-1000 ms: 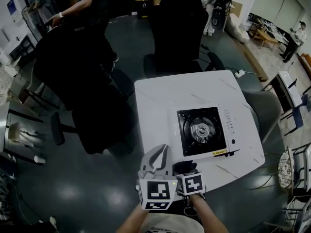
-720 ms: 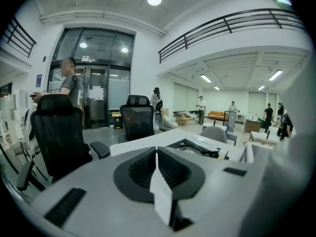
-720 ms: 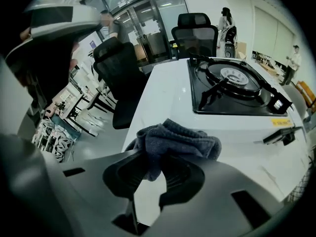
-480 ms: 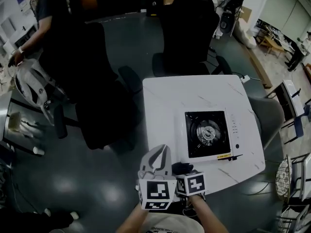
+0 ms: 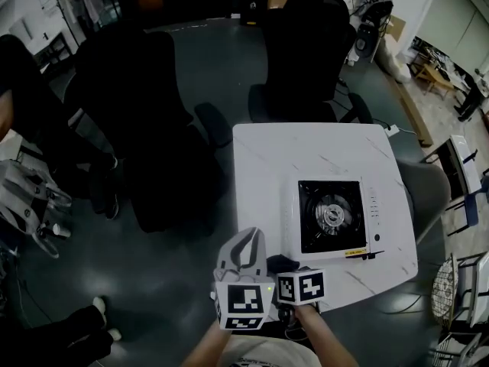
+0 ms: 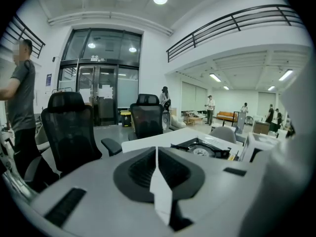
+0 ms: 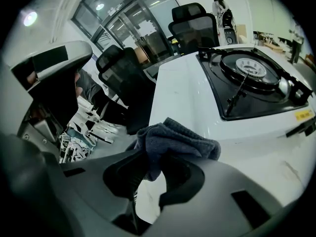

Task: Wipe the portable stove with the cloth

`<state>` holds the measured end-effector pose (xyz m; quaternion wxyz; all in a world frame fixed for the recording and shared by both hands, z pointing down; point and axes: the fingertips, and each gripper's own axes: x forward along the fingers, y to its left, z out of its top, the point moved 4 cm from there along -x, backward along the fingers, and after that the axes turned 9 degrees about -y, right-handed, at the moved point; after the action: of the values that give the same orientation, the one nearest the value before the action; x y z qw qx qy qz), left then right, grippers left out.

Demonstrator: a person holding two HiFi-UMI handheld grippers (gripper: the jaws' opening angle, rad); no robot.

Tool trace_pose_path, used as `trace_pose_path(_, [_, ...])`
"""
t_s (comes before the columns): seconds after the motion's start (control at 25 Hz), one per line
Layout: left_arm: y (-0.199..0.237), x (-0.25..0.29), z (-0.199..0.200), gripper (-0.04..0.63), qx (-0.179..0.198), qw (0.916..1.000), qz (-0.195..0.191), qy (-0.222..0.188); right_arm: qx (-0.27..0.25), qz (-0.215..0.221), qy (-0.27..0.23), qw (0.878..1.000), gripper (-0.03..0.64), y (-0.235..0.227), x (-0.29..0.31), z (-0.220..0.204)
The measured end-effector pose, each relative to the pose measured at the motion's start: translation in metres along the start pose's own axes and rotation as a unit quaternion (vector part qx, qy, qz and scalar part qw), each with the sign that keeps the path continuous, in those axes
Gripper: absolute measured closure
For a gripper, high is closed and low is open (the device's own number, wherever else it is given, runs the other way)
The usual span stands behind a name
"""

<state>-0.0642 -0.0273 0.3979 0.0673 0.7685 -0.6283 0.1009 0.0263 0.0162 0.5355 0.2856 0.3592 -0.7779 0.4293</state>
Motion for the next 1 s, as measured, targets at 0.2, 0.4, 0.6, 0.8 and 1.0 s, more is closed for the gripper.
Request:
trace_pose_path(0.2, [0.006, 0.003, 0.002, 0.572, 0.003, 0.9999, 0.009, -0.002, -0.007, 0.012, 0.002, 1.0, 0.529, 0.001, 0.004, 0.01])
trace_pose_path(0.4, [0.014, 0.003, 0.001, 0.572, -0.001, 0.9997, 0.024, 0.002, -0.028, -0.009, -0.009, 1.0, 0.528, -0.007, 0.007, 0.034])
trace_pose_path(0.6, [0.02, 0.005, 0.002, 0.572, -0.004, 0.9993, 0.037, 0.004, -0.025, -0.017, -0.001, 1.0, 0.528, -0.017, 0.008, 0.058])
trace_pose_path(0.8, [0.024, 0.012, 0.004, 0.572, -0.005, 0.9989, 0.047, 0.005, -0.039, -0.019, 0.006, 0.999, 0.528, -0.023, 0.013, 0.075])
trace_pose_path(1.0, [0.028, 0.017, 0.005, 0.572, -0.008, 0.9983, 0.057, 0.006, -0.051, -0.015, 0.021, 0.998, 0.529, -0.023, 0.021, 0.09])
